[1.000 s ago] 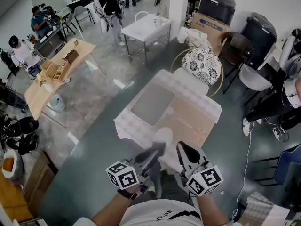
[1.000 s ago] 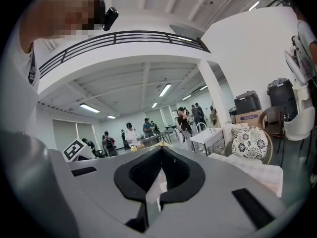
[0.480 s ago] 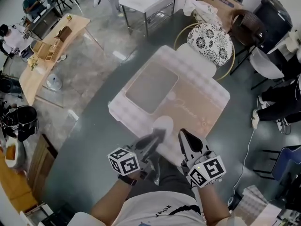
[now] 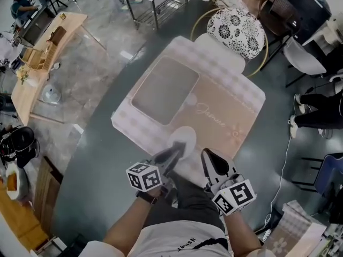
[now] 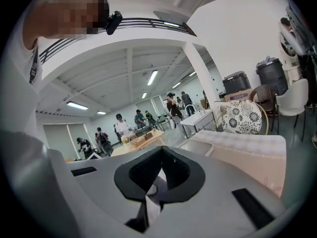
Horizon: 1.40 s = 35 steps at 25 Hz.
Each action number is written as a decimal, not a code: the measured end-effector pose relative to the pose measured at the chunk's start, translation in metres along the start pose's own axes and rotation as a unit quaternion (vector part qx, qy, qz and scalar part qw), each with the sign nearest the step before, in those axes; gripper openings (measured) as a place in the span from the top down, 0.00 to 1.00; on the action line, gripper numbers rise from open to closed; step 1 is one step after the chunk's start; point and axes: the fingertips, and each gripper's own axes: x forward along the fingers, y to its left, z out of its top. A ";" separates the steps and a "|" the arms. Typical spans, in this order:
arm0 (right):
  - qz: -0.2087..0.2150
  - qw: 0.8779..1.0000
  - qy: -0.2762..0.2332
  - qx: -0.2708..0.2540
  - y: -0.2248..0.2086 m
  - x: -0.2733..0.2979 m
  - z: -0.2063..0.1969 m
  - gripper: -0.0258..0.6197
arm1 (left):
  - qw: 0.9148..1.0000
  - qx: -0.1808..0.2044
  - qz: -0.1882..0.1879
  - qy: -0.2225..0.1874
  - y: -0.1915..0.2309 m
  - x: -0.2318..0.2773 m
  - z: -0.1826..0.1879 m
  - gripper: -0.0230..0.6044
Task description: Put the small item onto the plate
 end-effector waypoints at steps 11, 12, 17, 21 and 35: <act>-0.015 1.000 -0.011 0.008 -0.020 -0.001 -0.032 0.94 | 0.998 -0.003 0.035 0.050 0.055 0.037 -0.038 0.84; -0.016 1.000 -0.011 0.009 -0.021 -0.002 -0.034 0.94 | 0.998 -0.005 0.039 0.053 0.059 0.039 -0.039 0.84; -0.021 1.000 -0.011 0.014 -0.025 -0.006 -0.041 0.94 | 0.996 -0.020 0.049 0.065 0.072 0.046 -0.048 0.84; -0.021 1.000 -0.010 0.016 -0.028 -0.006 -0.044 0.94 | 0.996 -0.028 0.051 0.069 0.077 0.052 -0.053 0.84; -0.006 1.000 -0.004 0.029 -0.039 -0.003 -0.051 0.94 | 0.984 0.091 0.113 0.101 0.086 0.061 -0.050 0.76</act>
